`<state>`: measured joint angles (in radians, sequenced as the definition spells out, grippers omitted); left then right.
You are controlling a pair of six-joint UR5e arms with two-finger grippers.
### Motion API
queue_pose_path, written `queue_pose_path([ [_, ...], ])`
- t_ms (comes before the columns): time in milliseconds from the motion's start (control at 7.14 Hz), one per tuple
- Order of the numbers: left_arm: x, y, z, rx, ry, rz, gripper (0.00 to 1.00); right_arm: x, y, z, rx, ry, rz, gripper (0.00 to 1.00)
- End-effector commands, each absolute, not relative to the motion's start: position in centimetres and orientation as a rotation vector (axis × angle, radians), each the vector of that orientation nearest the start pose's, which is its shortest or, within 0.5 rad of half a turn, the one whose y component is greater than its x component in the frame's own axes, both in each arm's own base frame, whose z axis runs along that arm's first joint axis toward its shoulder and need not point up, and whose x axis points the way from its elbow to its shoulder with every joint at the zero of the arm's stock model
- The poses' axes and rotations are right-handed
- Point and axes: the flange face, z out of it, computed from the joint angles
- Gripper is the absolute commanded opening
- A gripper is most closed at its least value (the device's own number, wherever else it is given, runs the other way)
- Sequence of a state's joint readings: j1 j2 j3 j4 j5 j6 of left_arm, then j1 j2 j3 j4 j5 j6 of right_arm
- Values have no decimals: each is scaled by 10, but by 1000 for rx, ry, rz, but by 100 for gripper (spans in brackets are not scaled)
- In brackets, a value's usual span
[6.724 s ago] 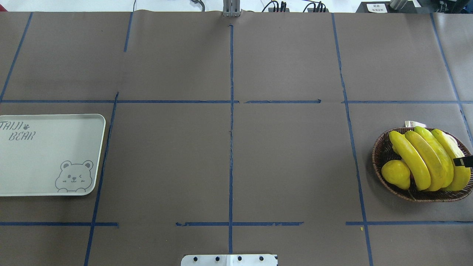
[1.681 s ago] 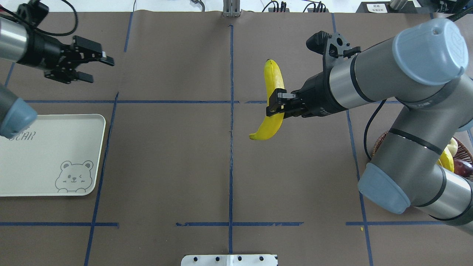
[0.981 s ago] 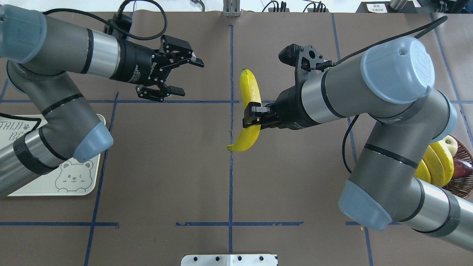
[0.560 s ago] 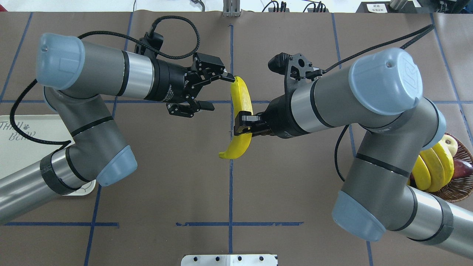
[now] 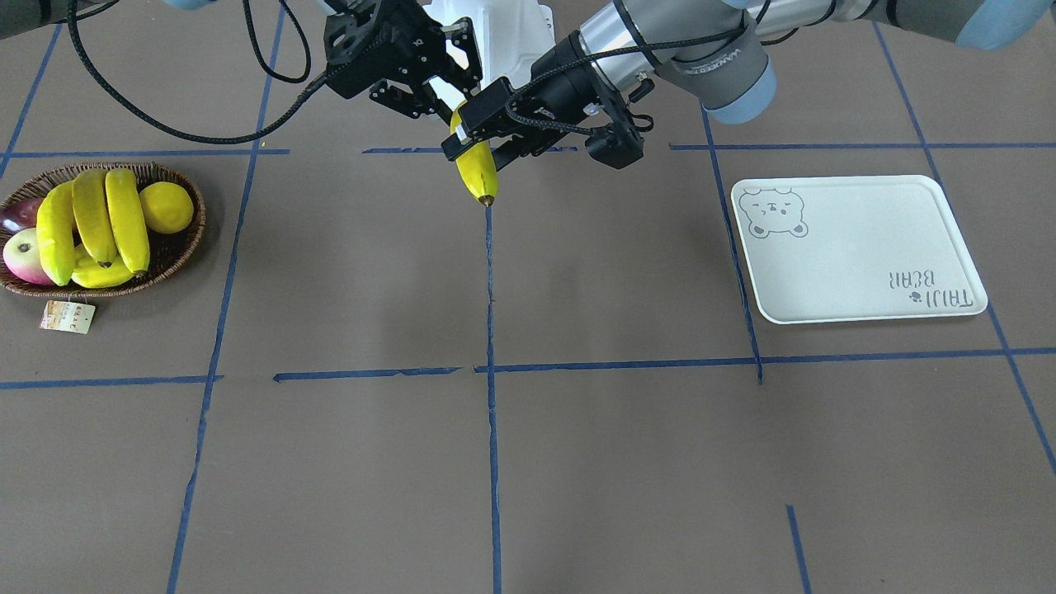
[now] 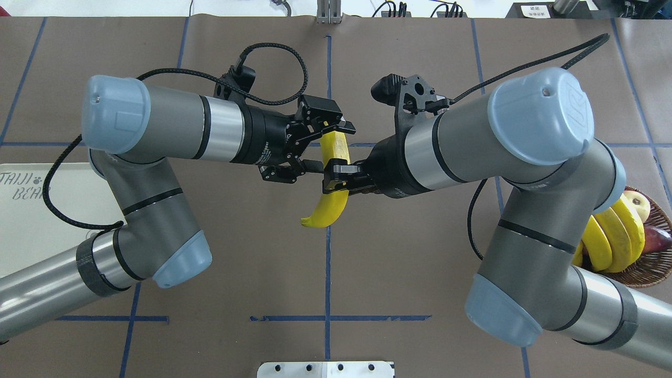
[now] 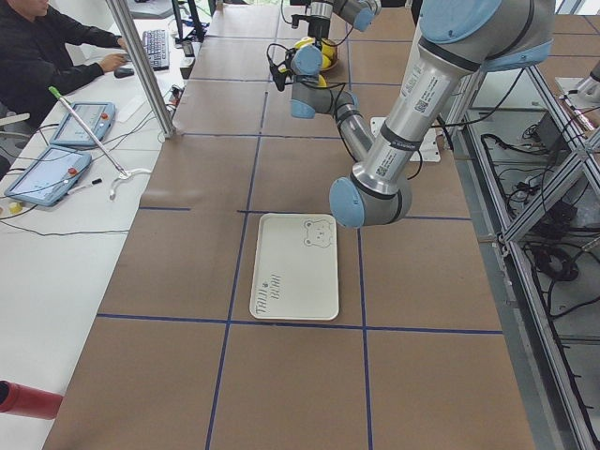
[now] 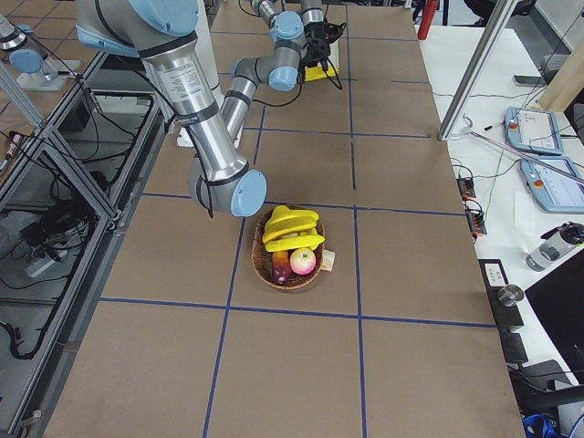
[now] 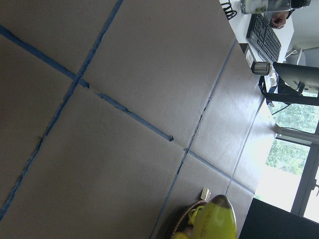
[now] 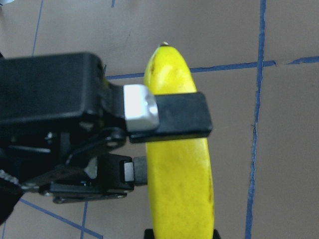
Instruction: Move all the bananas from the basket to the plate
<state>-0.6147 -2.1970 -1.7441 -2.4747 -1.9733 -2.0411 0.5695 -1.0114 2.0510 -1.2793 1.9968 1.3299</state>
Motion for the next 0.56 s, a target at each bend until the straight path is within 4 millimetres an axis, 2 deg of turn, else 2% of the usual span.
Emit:
queue_pose_path([
  [0,436,-422,113,-173,1709,-461,91,-402,-365,109,183,-1342,-9,2],
  [140,436,-422,114,-170,1708,-459,89,-402,-365,109,183,-1341,-10,2],
  [280,437,-422,114,-172,1706,-461,54,-401,-365,107,187,-1346,-9,3],
  [420,433,-420,114,-165,1714,-455,10,-401,-365,109,184,-1342,-10,21],
])
